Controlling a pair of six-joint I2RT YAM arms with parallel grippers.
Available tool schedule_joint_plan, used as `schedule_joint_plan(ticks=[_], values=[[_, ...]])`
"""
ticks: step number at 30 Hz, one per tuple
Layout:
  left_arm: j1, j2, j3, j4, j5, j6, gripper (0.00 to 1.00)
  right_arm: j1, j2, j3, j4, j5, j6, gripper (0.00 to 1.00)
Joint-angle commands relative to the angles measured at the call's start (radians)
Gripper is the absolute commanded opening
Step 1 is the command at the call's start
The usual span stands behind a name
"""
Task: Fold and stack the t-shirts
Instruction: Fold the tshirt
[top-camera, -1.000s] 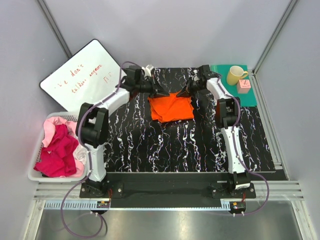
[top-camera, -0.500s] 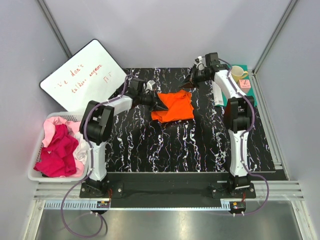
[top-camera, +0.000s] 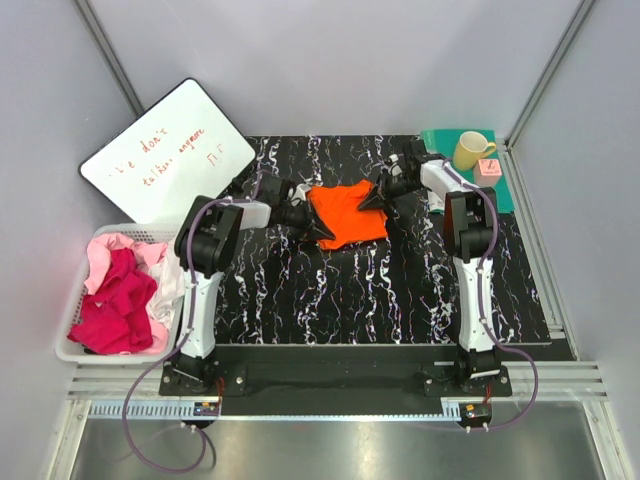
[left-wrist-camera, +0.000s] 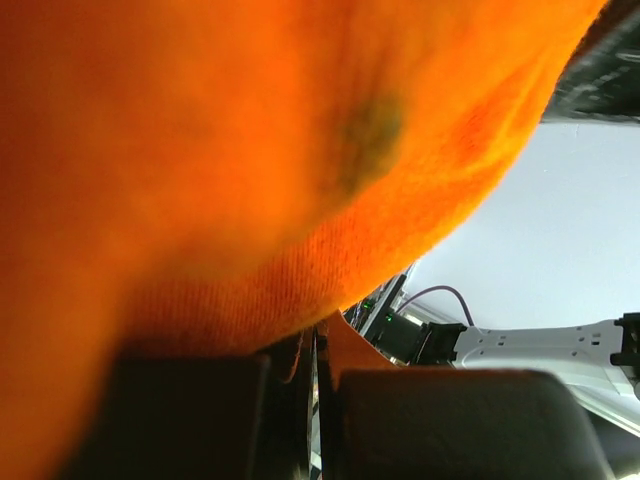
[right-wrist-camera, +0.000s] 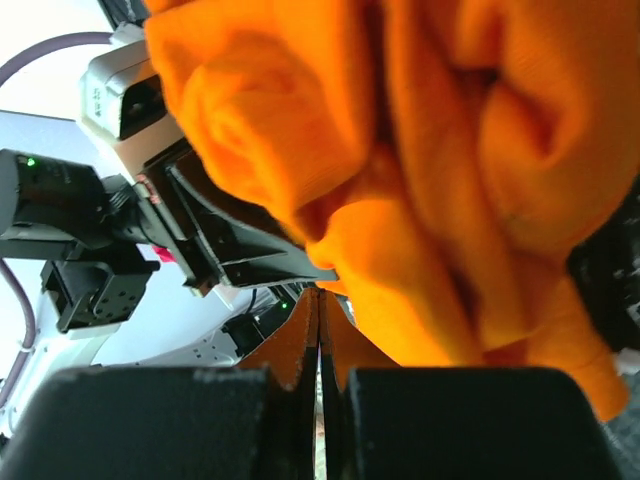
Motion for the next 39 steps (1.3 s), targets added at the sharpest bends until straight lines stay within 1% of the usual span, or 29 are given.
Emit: schedule_joint_plan(ticks=[1,8,11,13,15,20,23,28,31,32,33,35,39], values=[[0.024,-0.016,-0.040,-0.054,-0.024,0.038,0.00,0.007,0.051,0.047,0.028,-0.008,-0.013,0.00],[0.050,-0.034,-0.072,-0.122,-0.046,0.090,0.00,0.007,0.150,0.162,0.034,0.055,0.005,0.00],[0.054,-0.053,-0.054,-0.151,-0.047,0.116,0.00,0.007,0.191,0.211,0.035,0.053,0.028,0.00],[0.054,-0.079,-0.031,-0.182,-0.053,0.162,0.00,0.007,0.205,0.248,0.035,0.035,0.039,0.00],[0.054,-0.114,0.016,-0.231,-0.052,0.202,0.00,0.007,0.182,0.261,0.035,0.029,0.045,0.00],[0.056,-0.180,0.136,-0.291,-0.050,0.225,0.00,0.007,0.095,0.248,0.037,0.000,0.031,0.00],[0.059,-0.159,0.236,-0.288,-0.049,0.187,0.00,0.005,0.071,0.270,0.034,-0.011,0.043,0.00],[0.059,-0.025,0.411,-0.286,-0.043,0.112,0.00,0.007,0.145,0.362,0.032,-0.048,0.082,0.00],[0.064,0.051,0.483,-0.260,-0.037,0.050,0.00,0.005,0.206,0.451,0.031,-0.056,0.115,0.00],[0.067,0.082,0.491,-0.237,-0.037,0.030,0.00,0.005,0.226,0.507,0.029,-0.062,0.138,0.00],[0.067,0.093,0.495,-0.216,-0.038,-0.011,0.00,0.005,0.264,0.532,0.029,-0.066,0.149,0.00],[0.071,0.125,0.515,-0.173,-0.040,-0.046,0.00,0.007,0.297,0.595,0.029,-0.071,0.181,0.00],[0.079,0.154,0.544,-0.150,-0.035,-0.102,0.00,0.007,0.348,0.636,0.032,-0.076,0.204,0.00]])
